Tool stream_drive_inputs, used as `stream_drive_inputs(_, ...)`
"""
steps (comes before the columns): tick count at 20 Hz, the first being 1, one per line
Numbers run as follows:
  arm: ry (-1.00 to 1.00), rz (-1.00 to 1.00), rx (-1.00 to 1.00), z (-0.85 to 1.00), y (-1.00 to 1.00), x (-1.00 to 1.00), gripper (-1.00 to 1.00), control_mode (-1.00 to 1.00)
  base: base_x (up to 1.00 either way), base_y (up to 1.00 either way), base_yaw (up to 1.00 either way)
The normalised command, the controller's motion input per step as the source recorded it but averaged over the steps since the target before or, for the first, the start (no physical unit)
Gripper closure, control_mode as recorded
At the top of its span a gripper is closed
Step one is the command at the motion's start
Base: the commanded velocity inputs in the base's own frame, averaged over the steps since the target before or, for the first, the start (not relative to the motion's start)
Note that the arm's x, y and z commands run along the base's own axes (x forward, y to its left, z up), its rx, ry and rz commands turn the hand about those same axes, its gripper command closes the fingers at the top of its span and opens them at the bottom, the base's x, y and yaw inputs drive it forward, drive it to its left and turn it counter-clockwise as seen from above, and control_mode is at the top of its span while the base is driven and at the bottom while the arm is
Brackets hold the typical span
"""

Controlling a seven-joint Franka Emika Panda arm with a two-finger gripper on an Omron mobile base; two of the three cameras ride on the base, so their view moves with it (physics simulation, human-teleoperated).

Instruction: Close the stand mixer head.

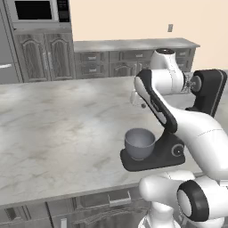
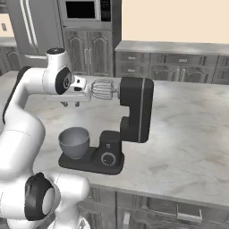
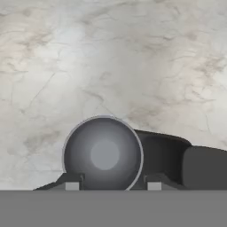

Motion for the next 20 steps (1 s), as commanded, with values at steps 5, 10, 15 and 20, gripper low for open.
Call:
stream_drive_inputs(5,-0.12,0.0,0.02,0.0,-0.41,-0.56,-1.0,-1.0,0.0,0.0,0.0)
stream_drive_inputs(10,-0.25,0.01,0.03,0.11,-0.97,-0.96,-1.0,-1.0,0.0,0.0,0.0)
stream_drive_inputs(15,-0.24,0.06,0.03,0.19,-1.0,-0.76,-1.0,-1.0,0.0,0.0,0.0)
stream_drive_inputs(20,-0.24,0.17,0.08,0.48,-1.0,-0.3,-1.0,-1.0,0.0,0.0,0.0)
